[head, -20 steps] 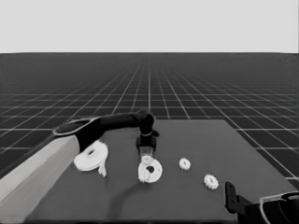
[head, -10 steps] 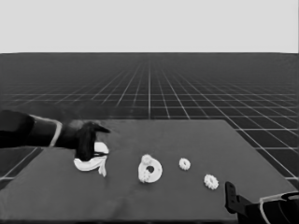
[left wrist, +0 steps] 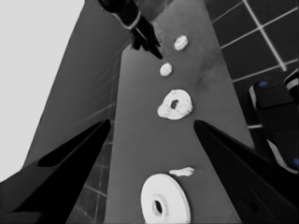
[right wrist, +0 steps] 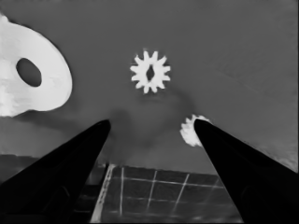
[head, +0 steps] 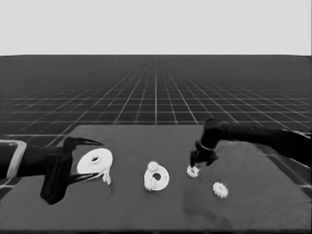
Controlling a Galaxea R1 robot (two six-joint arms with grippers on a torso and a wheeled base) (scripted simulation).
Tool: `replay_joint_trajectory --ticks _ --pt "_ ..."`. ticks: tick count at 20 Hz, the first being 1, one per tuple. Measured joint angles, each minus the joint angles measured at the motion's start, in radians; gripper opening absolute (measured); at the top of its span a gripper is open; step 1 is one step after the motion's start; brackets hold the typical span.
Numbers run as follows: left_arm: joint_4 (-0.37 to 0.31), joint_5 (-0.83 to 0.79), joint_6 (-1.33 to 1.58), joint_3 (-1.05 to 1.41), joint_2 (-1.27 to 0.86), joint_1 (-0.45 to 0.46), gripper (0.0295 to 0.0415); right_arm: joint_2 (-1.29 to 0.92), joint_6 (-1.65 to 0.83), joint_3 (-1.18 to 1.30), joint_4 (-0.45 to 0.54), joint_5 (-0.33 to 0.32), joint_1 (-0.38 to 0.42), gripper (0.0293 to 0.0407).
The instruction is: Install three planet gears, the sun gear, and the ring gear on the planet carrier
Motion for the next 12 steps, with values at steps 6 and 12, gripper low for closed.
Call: replay_joint_trajectory --ticks 6,12 --pt "0.000 0.000 0.001 0.001 -0.001 0.000 0.0385 0.106 0.006 -0.234 0.044 -0.002 -0.004 0.0385" --pt "0.000 0.000 0.001 0.001 -0.001 0.000 0.0385 0.163 -0.054 -0.379 -0.105 0.106 -0.188 0.0385"
